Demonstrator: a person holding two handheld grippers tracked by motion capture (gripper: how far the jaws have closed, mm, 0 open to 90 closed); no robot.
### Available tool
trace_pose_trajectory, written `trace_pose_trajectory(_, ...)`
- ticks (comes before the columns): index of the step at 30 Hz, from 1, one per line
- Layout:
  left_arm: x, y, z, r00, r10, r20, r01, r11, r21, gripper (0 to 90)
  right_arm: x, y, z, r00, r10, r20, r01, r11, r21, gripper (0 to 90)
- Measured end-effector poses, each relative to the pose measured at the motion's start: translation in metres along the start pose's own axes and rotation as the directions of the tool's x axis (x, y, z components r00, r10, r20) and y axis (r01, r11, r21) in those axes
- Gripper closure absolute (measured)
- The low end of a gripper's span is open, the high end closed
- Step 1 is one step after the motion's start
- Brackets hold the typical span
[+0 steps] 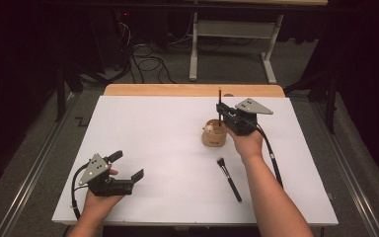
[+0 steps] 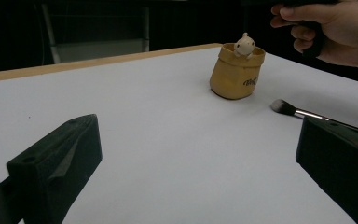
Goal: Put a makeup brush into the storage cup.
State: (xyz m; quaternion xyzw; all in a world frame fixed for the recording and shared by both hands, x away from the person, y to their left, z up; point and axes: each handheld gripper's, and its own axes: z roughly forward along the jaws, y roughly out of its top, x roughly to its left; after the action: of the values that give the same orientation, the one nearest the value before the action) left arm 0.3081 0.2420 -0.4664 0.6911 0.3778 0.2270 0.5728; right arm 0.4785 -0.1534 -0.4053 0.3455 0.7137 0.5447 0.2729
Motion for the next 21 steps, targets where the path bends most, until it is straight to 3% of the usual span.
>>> trace_pose_trajectory(21,0.001,0.000,0.000,1.0000,0.002,0.004,-0.002,1.0000,0.000,1.2,-0.001,-0.020,0.010,0.9998,-0.016,0.014,0.015,0.995,0.096,84.2)
